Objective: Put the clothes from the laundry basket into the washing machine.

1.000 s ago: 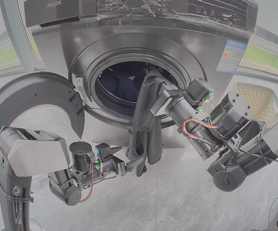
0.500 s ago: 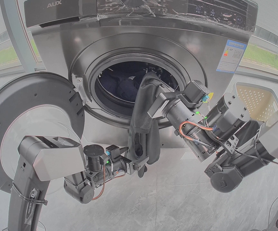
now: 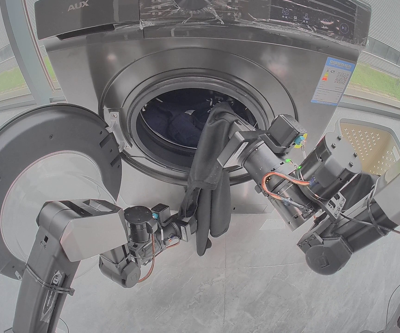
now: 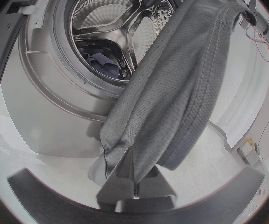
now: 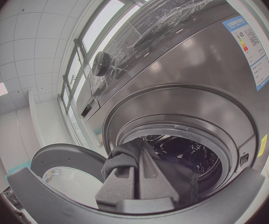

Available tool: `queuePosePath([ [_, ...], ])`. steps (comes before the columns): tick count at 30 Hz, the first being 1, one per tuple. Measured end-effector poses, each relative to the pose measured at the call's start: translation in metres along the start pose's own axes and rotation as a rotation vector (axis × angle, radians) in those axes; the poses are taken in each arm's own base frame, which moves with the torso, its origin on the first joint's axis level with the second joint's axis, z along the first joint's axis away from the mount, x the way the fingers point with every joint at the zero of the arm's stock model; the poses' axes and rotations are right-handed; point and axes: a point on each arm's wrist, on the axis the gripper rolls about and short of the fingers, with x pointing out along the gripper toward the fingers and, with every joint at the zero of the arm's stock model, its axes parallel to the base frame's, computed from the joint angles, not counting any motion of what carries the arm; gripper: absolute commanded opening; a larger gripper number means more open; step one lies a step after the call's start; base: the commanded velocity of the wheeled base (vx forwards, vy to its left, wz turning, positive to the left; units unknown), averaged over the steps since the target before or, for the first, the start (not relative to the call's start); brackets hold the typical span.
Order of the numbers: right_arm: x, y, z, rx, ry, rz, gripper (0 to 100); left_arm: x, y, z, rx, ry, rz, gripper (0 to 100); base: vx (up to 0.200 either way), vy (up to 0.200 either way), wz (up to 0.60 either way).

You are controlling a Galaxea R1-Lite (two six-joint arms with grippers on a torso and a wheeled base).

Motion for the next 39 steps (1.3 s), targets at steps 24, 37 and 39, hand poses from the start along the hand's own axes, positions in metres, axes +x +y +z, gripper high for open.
queuePosePath([
  [24,-0.046,-0.052,0.038,-0.02,0.025,-0.196,0,-0.118,-0.017,0.211,0.01,-0.463,0.023,0,0.0,0.0,0.0],
  [37,-0.053,-0.059,0.052,-0.024,-0.004,-0.227,0,-0.155,-0.035,0.26,0.018,-0.646,0.035,0,0.0,0.0,0.0],
  [39,-0.053,-0.06,0.053,-0.025,-0.007,-0.23,0,-0.156,-0.036,0.261,0.021,-0.65,0.031,0,0.0,0.0,0.0],
])
